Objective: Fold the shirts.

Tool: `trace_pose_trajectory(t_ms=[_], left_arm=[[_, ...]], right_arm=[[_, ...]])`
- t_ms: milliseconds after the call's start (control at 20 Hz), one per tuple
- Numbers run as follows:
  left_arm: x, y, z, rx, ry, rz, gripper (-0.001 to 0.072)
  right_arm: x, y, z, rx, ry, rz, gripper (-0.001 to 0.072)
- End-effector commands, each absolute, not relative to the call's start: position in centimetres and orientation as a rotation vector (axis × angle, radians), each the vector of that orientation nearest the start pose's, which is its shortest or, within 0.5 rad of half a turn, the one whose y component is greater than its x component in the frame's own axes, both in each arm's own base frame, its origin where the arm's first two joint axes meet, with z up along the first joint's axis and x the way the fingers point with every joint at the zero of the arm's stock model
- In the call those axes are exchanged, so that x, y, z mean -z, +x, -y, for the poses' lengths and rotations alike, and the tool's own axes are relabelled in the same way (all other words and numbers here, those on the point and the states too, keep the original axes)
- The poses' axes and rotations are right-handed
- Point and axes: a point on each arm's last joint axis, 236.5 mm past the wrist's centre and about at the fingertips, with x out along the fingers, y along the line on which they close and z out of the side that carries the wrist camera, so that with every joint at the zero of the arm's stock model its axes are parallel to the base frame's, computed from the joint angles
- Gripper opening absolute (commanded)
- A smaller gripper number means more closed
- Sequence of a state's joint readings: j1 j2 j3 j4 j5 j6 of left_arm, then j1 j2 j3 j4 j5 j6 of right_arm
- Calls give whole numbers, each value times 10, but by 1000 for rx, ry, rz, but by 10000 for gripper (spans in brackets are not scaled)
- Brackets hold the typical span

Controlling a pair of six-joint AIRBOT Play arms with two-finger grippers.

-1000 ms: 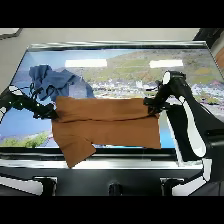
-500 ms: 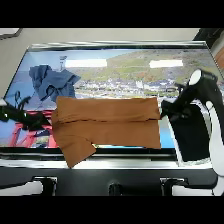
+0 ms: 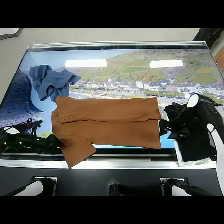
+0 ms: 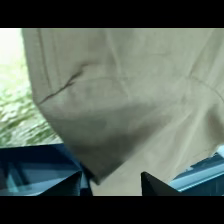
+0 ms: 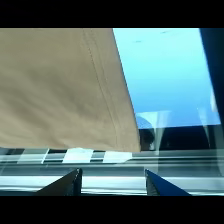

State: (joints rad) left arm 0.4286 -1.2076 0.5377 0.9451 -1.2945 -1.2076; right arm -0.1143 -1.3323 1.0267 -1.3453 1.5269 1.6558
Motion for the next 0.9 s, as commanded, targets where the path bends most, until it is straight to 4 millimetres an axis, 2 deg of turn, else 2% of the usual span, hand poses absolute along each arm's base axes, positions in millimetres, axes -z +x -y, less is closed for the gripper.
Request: trace_pose_trajectory(t_ms=[0, 100, 150, 200, 250, 300, 400, 550, 600, 700, 750, 800, 850], left_arm=[[104, 215, 55, 222, -824, -1579, 376], [110, 216, 55, 198, -817, -1571, 301], [111, 215, 56, 200, -812, -1574, 291], [110, 214, 57, 207, -809, -1576, 155], [110, 214, 58, 210, -811, -1580, 115], [109, 212, 59, 225, -804, -1582, 37], [108, 210, 60, 253, -789, -1586, 32], [107, 210, 61, 254, -789, -1587, 32], [107, 210, 61, 254, -789, -1587, 32], [107, 210, 61, 255, -789, -1587, 32], [107, 210, 61, 255, -789, -1587, 32], [107, 210, 60, 255, -789, -1587, 32], [105, 211, 60, 268, -779, -1582, 31]], right_arm=[[49, 255, -23, 4, 369, -1819, 521], [59, 244, -26, 5, 385, -1847, 537], [65, 238, -31, -4, 404, -1863, 590], [72, 233, -32, -1, 411, -1871, 592], [80, 228, -32, 7, 415, -1877, 606], [87, 224, -32, 15, 419, -1877, 606], [98, 220, -35, 26, 441, -1871, 605], [105, 224, -44, 22, 493, -1839, 602], [107, 228, -45, 24, 504, -1819, 579], [111, 241, -44, 53, 529, -1762, 474], [111, 245, -44, 65, 543, -1742, 355], [111, 246, -44, 69, 552, -1740, 158], [110, 245, -45, 65, 555, -1746, 32]])
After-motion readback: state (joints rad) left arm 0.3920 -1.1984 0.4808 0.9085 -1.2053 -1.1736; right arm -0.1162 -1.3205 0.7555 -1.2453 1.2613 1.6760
